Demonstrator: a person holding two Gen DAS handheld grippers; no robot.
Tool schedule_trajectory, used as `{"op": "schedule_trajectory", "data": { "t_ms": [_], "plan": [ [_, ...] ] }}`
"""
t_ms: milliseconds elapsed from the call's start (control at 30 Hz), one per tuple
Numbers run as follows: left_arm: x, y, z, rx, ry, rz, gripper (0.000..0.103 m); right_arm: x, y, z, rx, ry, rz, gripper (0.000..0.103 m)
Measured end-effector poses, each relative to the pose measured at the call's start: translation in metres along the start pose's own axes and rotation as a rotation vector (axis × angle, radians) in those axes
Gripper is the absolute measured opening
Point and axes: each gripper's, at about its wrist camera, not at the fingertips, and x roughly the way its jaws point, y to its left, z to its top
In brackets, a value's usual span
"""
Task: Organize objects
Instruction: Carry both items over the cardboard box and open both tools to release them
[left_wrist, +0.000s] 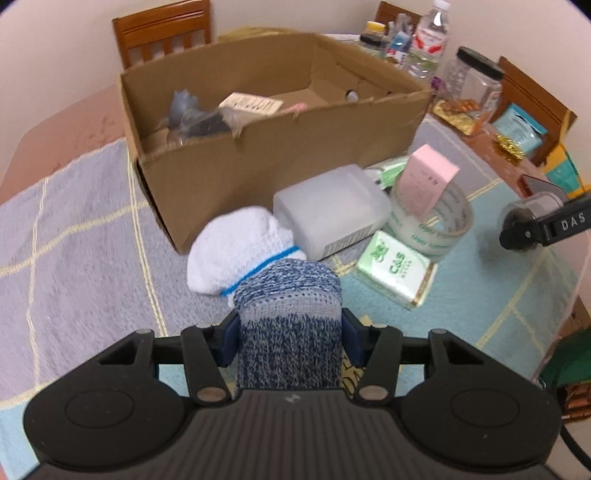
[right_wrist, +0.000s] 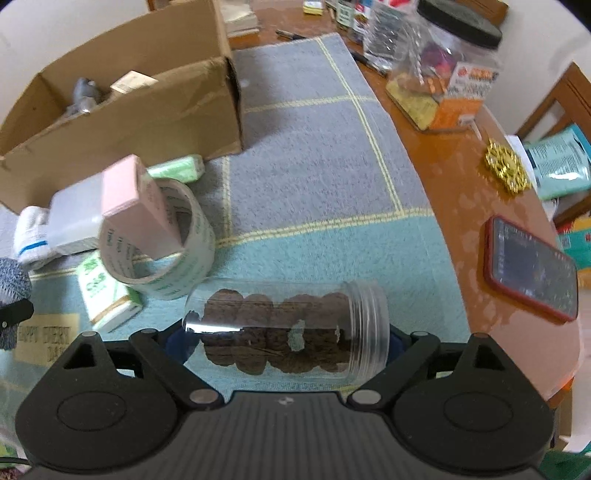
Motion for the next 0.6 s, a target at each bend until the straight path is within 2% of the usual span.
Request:
{"op": "schedule_trajectory", "data": {
  "t_ms": [167,400,600],
  "plan": [
    [-0.025,-0.001,0.021,0.023,-0.021,-0.039,0.053,-0.024,0.005,0.011,-0.047,-0.025,0.057,0.096],
    [-0.053,-0.006,0.062,0.049,-0.119,-0.048,0.053,-0.056,0.020,0.033,-0.122,-0.096,0.106,0.096],
    [-0.054,-0.006,0.099,0.060,-0.177,-0.017,0.054,-0.078,0.034,0.062,-0.176,-0.159,0.147,0.096]
  ]
}}
